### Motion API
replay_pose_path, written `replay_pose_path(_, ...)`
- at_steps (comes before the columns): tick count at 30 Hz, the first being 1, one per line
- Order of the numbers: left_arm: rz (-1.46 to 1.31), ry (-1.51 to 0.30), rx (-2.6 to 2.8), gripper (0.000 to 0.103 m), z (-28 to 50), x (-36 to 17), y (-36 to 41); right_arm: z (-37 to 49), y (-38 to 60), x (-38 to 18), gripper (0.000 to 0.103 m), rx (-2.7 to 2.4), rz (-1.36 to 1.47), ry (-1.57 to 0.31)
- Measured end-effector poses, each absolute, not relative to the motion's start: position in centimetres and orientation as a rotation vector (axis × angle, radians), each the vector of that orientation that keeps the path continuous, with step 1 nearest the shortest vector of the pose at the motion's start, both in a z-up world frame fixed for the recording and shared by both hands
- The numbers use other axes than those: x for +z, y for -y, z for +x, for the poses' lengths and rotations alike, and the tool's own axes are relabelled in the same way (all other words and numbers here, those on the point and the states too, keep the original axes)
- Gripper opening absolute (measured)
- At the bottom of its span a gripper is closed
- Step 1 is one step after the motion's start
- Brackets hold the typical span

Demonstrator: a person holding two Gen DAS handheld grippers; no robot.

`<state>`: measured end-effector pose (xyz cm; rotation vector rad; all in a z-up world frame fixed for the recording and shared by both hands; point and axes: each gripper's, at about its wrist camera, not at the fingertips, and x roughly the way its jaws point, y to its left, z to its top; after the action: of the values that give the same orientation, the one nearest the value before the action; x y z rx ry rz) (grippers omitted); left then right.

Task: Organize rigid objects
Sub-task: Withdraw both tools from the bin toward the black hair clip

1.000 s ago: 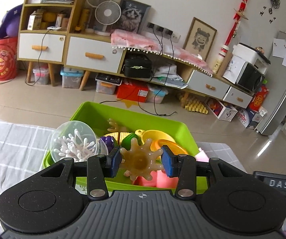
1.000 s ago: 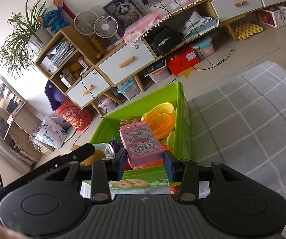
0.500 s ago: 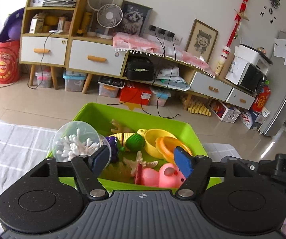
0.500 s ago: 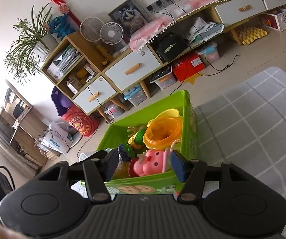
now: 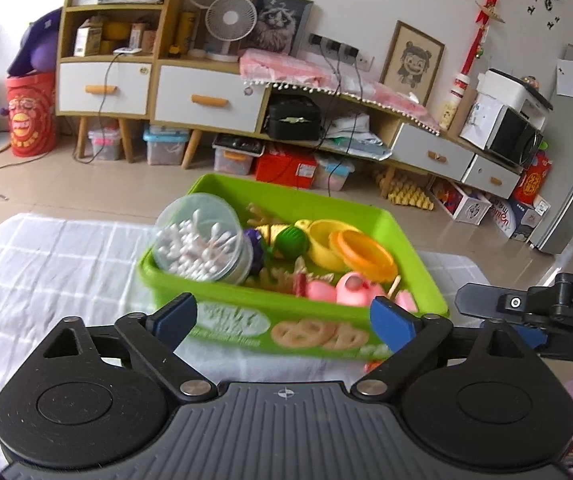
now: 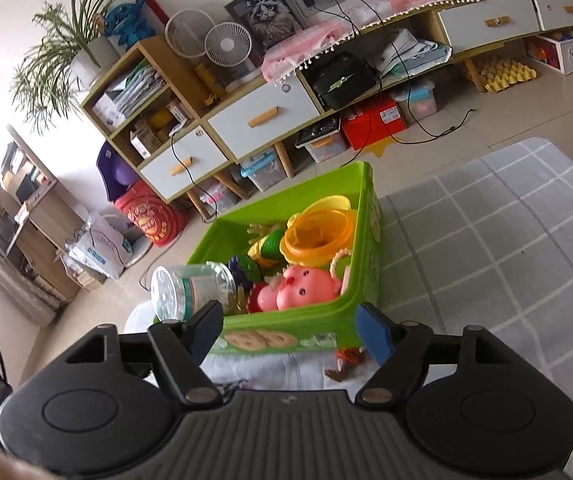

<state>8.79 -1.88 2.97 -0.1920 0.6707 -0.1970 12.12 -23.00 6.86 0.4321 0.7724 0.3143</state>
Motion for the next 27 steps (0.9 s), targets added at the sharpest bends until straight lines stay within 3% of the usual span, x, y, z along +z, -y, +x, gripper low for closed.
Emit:
replay_pose_path(4, -0.184, -0.692, -0.175, 0.101, 7.5, 2.7, 0.8, 11.4, 22.9, 6.7, 0.058, 0.309, 0.399, -0.793)
replay_pose_path(11, -0.169, -0.750, -0.137, 0.101, 5.5, 1.0, -1.0, 10.2, 22.6, 6.7, 0.067, 0.312, 0.365, -0.821)
replay_pose_path(27, -0.113, -0.777, -0.156, 0.101, 2.8, -0.6, -2.9, 8.1, 21.8, 4.4, 0.068, 0.268, 0.206, -0.899)
